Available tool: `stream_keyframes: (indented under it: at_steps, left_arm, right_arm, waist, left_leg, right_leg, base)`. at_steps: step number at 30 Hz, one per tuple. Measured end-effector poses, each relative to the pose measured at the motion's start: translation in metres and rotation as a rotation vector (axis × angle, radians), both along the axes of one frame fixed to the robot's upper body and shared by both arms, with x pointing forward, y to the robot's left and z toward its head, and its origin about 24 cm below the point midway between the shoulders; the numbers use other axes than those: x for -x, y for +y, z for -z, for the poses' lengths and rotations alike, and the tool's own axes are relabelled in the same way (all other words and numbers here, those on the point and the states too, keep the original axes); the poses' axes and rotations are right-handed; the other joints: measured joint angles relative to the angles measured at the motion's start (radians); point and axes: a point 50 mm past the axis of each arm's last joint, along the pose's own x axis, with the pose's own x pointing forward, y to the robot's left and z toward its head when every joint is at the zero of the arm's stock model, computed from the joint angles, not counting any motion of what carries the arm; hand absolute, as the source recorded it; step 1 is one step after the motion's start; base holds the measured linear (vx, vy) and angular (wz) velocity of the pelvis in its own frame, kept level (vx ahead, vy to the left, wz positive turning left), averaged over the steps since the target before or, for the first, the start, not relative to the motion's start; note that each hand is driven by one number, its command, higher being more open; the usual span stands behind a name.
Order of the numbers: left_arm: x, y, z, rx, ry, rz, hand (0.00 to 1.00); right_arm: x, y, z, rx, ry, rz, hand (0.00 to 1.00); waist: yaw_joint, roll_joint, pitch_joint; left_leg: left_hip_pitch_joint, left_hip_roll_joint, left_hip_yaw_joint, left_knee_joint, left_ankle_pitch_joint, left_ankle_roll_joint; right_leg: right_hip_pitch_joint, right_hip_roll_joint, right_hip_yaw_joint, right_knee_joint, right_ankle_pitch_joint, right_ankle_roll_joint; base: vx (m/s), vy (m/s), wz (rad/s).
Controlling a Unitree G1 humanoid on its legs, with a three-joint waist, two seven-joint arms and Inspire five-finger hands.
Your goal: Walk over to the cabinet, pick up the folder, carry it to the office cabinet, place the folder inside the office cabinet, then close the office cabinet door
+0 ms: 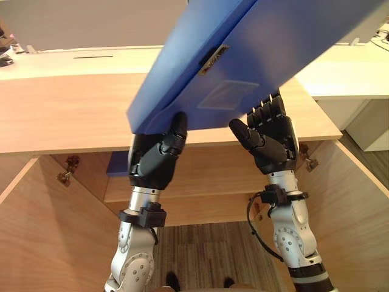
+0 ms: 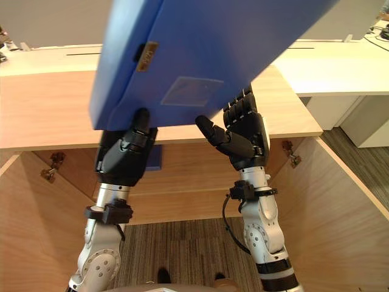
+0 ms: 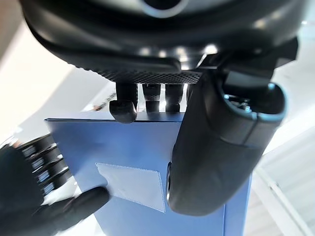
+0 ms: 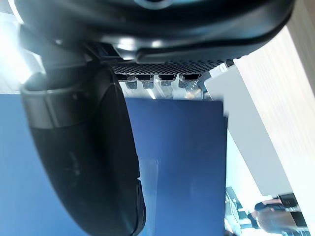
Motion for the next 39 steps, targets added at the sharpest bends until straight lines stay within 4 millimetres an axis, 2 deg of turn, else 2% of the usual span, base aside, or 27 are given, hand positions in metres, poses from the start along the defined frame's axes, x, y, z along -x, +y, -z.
stream_keyframes:
  at_steps: [4, 5, 10, 15, 18, 21, 22, 27, 29, 30, 32, 36, 39]
  left_arm:
    - [0.0, -0.007, 0.008, 0.079, 0.048, 0.091, 0.0]
    - [0.0, -0.007, 0.01, 0.093, 0.059, 0.096, 0.0]
    - [0.005, -0.008, 0.024, 0.169, 0.146, 0.139, 0.0]
    - [0.011, -0.006, 0.042, 0.204, 0.238, 0.145, 0.0]
    - [0.013, 0.001, 0.053, 0.197, 0.278, 0.11, 0.0]
    - [0.015, 0.012, 0.056, 0.169, 0.272, 0.056, 0.0]
    - [0.016, 0.016, 0.056, 0.142, 0.26, 0.033, 1.0]
    - [0.018, 0.037, 0.056, 0.015, 0.234, -0.123, 1.0]
    - [0.028, 0.062, 0.064, -0.068, 0.288, -0.289, 1.0]
    - [0.029, 0.065, 0.065, -0.077, 0.296, -0.308, 1.0]
    - [0.041, 0.09, 0.07, -0.15, 0.352, -0.461, 1.0]
    - [0.05, 0.109, 0.071, -0.223, 0.374, -0.595, 1.0]
    - [0.058, 0.121, 0.078, -0.264, 0.425, -0.687, 1.0]
  right_arm:
    - [-0.009, -0.001, 0.002, -0.018, 0.026, 0.013, 1.0]
    - [-0.01, -0.001, 0.001, -0.019, 0.026, 0.014, 0.0]
    - [-0.014, -0.003, 0.006, -0.039, 0.053, 0.022, 0.0]
    - [-0.018, -0.007, 0.006, -0.077, 0.063, 0.024, 0.0]
    - [-0.018, -0.008, 0.004, -0.071, 0.043, 0.014, 0.0]
    - [-0.018, -0.005, 0.003, -0.053, 0.025, -0.016, 0.0]
    - [-0.018, -0.004, 0.003, -0.053, 0.026, -0.021, 0.0]
    - [-0.013, 0.003, -0.003, -0.071, -0.005, -0.032, 0.0]
    - [-0.003, 0.002, -0.019, -0.129, -0.084, -0.019, 0.0]
    - [-0.003, 0.001, -0.021, -0.134, -0.094, -0.016, 0.0]
    - [0.004, -0.01, -0.034, -0.158, -0.175, 0.031, 0.0]
    - [0.007, -0.02, -0.039, -0.163, -0.208, 0.078, 0.0]
    - [0.007, -0.023, -0.04, -0.152, -0.21, 0.097, 0.0]
  waist:
    - [0.003, 0.003, -0.002]
    - [0.002, 0.004, -0.003]
    - [0.007, 0.004, -0.021]
    - [0.02, 0.004, -0.029]
    - [0.024, 0.004, -0.029]
    - [0.025, 0.004, -0.029]
    - [0.026, 0.004, -0.029]
    - [0.025, 0.004, -0.029]
    - [0.027, 0.004, -0.029]
    - [0.028, 0.004, -0.029]
    - [0.033, 0.004, -0.03]
    - [0.049, 0.004, -0.03]
    - [0.051, 0.005, -0.031]
  left_leg:
    - [-0.009, 0.0, -0.024, 0.0, 0.013, -0.005]
    - [-0.011, 0.0, -0.027, 0.0, 0.014, -0.006]
    - [-0.033, 0.0, -0.049, 0.0, 0.027, 0.0]
    - [-0.044, -0.001, -0.063, 0.0, 0.037, 0.007]
    - [-0.048, -0.001, -0.068, 0.0, 0.038, 0.007]
    - [-0.048, -0.001, -0.072, 0.0, 0.038, 0.007]
    - [-0.048, -0.001, -0.074, 0.0, 0.039, 0.006]
    - [-0.055, -0.001, -0.094, 0.0, 0.035, -0.005]
    - [-0.061, -0.001, -0.105, 0.0, 0.035, -0.007]
    - [-0.061, -0.001, -0.105, 0.0, 0.034, -0.007]
    - [-0.061, -0.003, -0.115, 0.0, 0.034, -0.007]
    - [-0.061, -0.003, -0.12, 0.0, 0.034, -0.007]
    - [-0.061, -0.003, -0.125, 0.0, 0.034, -0.007]
  right_leg:
    - [-0.002, 0.0, -0.026, 0.003, -0.007, -0.009]
    - [-0.002, 0.0, -0.028, 0.003, -0.008, -0.011]
    - [-0.006, 0.0, -0.052, -0.01, -0.009, -0.021]
    - [-0.005, 0.001, -0.065, -0.02, 0.002, -0.01]
    - [-0.004, 0.001, -0.071, -0.02, 0.002, -0.01]
    - [-0.002, 0.001, -0.075, -0.02, 0.002, -0.01]
    - [-0.001, 0.001, -0.078, -0.02, 0.001, -0.011]
    - [0.001, 0.002, -0.097, -0.022, -0.011, -0.026]
    - [0.005, 0.003, -0.11, -0.027, -0.011, -0.026]
    - [0.005, 0.003, -0.111, -0.028, -0.011, -0.026]
    - [0.013, 0.002, -0.122, -0.03, -0.012, -0.024]
    - [0.016, 0.002, -0.128, -0.03, -0.012, -0.024]
    - [0.019, 0.002, -0.135, -0.03, -0.013, -0.024]
  base:
    - [-0.06, 0.002, 0.17]
    - [-0.05, 0.001, 0.15]
    - [0.0, -0.001, 0.14]
    - [0.02, -0.003, 0.08]
    - [0.01, -0.001, 0.04]
    - [0.01, 0.004, 0.04]
    - [-0.01, 0.006, 0.06]
    - [-0.02, 0.003, 0.12]
    - [0.01, -0.009, 0.15]
    - [0.02, -0.008, 0.09]
    - [0.02, -0.006, 0.12]
    - [0.01, -0.005, 0.05]
    - [0.0, -0.006, 0.05]
